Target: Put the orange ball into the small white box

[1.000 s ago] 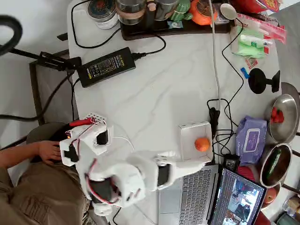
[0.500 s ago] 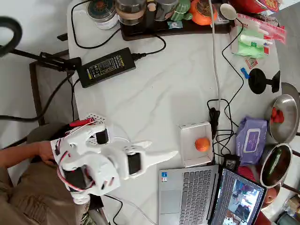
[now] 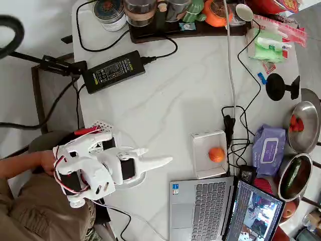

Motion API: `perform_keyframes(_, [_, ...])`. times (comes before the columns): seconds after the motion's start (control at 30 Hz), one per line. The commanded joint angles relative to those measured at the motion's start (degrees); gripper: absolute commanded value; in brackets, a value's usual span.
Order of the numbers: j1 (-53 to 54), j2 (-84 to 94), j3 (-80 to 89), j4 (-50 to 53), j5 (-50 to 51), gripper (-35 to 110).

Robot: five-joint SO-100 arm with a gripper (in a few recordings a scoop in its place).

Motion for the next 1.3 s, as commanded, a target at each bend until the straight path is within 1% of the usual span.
perform_keyframes(0.0, [0.9, 2.0, 3.9, -2.6, -0.4, 34])
perform_keyframes(0.23, [0.9, 2.1, 17.7, -14.1, -0.4, 34])
perform_keyframes(0.53, [0.9, 2.1, 30.9, -23.2, -0.4, 34])
perform_keyframes(0.77, [0.9, 2.1, 37.8, -30.5, -0.4, 34])
perform_keyframes(0.87, [0.9, 4.5, 40.3, -32.0, -0.4, 34])
perform_keyframes(1.1, [0.9, 14.3, 46.2, -32.0, -0.4, 34])
perform_keyframes(1.27, [0.9, 15.9, 48.4, -32.1, -0.4, 34])
